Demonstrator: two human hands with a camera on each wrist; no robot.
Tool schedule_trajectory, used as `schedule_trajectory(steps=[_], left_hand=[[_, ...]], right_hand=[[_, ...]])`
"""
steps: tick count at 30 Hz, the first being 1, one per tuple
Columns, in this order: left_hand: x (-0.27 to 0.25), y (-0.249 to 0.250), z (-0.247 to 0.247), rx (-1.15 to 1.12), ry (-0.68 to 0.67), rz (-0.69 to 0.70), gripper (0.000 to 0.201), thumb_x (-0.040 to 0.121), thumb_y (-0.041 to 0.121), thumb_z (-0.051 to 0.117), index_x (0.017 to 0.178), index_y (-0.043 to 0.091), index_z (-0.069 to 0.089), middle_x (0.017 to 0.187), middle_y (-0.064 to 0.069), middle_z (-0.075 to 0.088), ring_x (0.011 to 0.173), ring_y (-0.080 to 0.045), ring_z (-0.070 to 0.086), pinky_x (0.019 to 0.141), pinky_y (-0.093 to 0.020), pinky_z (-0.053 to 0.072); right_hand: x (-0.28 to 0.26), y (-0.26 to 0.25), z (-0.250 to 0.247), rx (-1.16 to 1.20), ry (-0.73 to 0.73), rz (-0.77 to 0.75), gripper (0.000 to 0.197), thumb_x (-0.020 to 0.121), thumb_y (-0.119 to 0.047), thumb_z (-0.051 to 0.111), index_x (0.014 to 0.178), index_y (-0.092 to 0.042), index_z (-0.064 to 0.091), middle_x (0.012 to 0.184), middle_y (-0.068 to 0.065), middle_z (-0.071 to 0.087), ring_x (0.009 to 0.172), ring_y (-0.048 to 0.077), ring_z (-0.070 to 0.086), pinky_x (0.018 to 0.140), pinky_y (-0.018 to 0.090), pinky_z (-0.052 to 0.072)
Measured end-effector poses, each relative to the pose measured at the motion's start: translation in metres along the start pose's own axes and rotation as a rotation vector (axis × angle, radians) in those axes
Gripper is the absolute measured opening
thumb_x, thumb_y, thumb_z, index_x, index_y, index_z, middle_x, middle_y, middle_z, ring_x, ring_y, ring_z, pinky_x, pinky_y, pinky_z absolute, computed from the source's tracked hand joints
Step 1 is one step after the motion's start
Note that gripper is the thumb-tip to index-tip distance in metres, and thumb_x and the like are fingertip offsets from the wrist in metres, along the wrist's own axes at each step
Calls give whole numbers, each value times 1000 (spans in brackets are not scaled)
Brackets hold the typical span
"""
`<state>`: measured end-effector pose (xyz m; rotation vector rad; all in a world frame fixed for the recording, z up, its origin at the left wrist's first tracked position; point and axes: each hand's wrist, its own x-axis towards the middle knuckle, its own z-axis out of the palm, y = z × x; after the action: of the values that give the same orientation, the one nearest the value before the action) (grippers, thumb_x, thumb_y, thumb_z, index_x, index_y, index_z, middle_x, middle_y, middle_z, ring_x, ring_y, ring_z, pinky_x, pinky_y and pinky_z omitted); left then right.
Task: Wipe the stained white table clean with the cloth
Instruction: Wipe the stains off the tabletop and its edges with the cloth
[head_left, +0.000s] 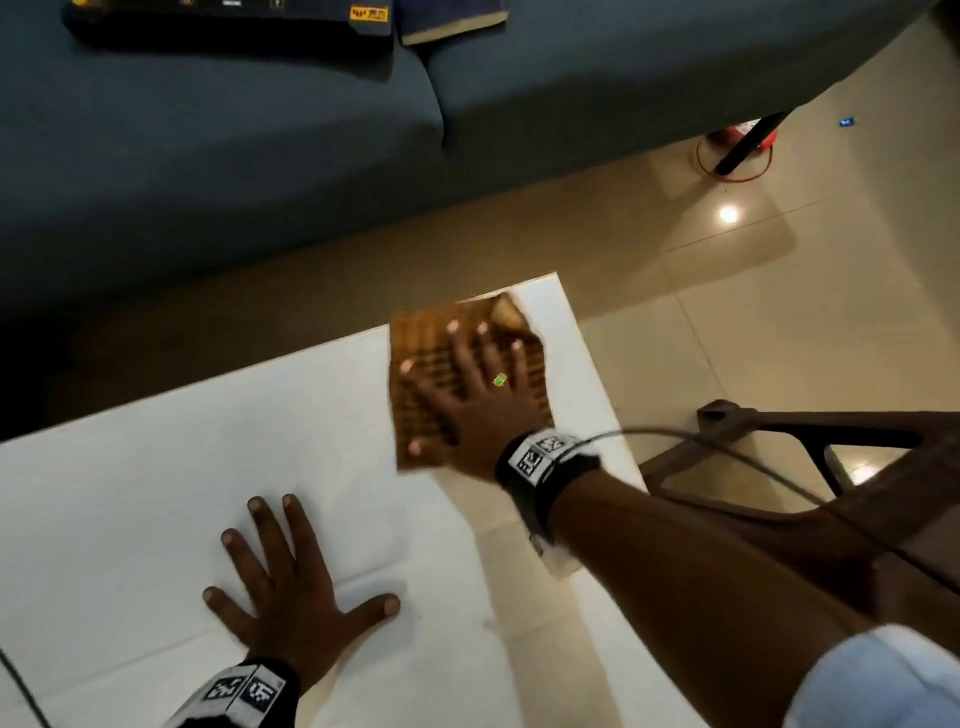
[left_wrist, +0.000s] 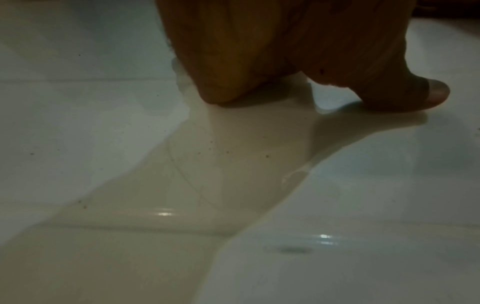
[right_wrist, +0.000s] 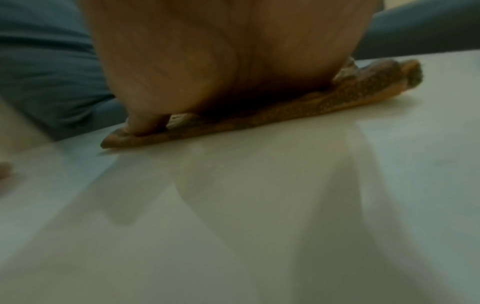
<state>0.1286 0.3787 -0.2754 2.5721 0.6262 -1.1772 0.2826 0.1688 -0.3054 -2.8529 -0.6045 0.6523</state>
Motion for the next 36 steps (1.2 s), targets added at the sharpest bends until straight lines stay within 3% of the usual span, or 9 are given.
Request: schedule_trajectory(steps=[4,7,10,12,14,19,27,32,36], left_hand=[[1,0,-1,15,-10,4,159,41,98,54,141,26,-47,146,1,-58,147,-39,-35,114,-74,6],[1,2,-4,7,-24,11,162,34,102,49,140,27,-49,145,0,-60,144,-38,-40,114,-74,3],[1,-3,-5,8,-26,5,158,27,104,32,138,27,-51,147,-1,-58,141,-37,-45,114,-74,2],[1,-4,-4,1,-23,21,158,34,104,40,138,27,-51,145,-2,-59,141,-38,-45,114,-74,0],[3,-5,-2,2,-6,27,158,44,100,53,139,26,-50,144,-3,-60,140,-38,-46,114,-73,-3],[2,-6,2,-25,14,32,158,48,97,57,139,25,-50,144,-3,-61,139,-38,-48,114,-73,-7],[4,-9,2,-79,0,80,153,54,92,60,138,28,-51,141,-1,-63,135,-35,-53,112,-73,-16],[4,-14,2,-122,0,146,150,58,86,65,141,30,-47,142,2,-62,134,-34,-55,107,-72,-22],[5,-34,2,-164,70,296,132,73,80,58,146,33,-41,146,6,-58,138,-28,-51,110,-71,-22]], right_hand=[[-63,-18,30,-15,9,-150,90,81,-79,50,157,-52,10,171,7,-6,154,43,5,118,71,1],[-97,19,30,-6,21,-48,94,74,-84,47,156,-54,12,170,-4,-2,152,40,24,117,70,7],[-75,52,10,-18,-4,152,99,69,-94,34,152,-60,-9,169,-5,-19,156,38,2,117,67,-7],[-41,58,-6,-3,-12,234,99,65,-99,25,146,-63,-21,166,-2,-28,154,36,-19,116,67,-12],[-7,51,-16,19,-3,246,100,64,-100,22,146,-63,-22,165,1,-30,151,39,-25,115,69,-13],[14,38,-19,20,-32,222,101,71,-98,30,148,-59,-22,164,0,-34,150,38,-28,114,69,-15],[8,55,-25,53,7,358,115,56,-104,19,151,-53,-21,166,-3,-28,153,32,-24,119,64,-9],[15,13,-25,99,-42,413,119,51,-104,21,151,-53,-21,165,3,-30,152,36,-24,119,66,-11],[31,-54,-10,22,-105,311,116,62,-103,29,152,-51,-21,164,4,-32,151,38,-25,116,66,-13]])
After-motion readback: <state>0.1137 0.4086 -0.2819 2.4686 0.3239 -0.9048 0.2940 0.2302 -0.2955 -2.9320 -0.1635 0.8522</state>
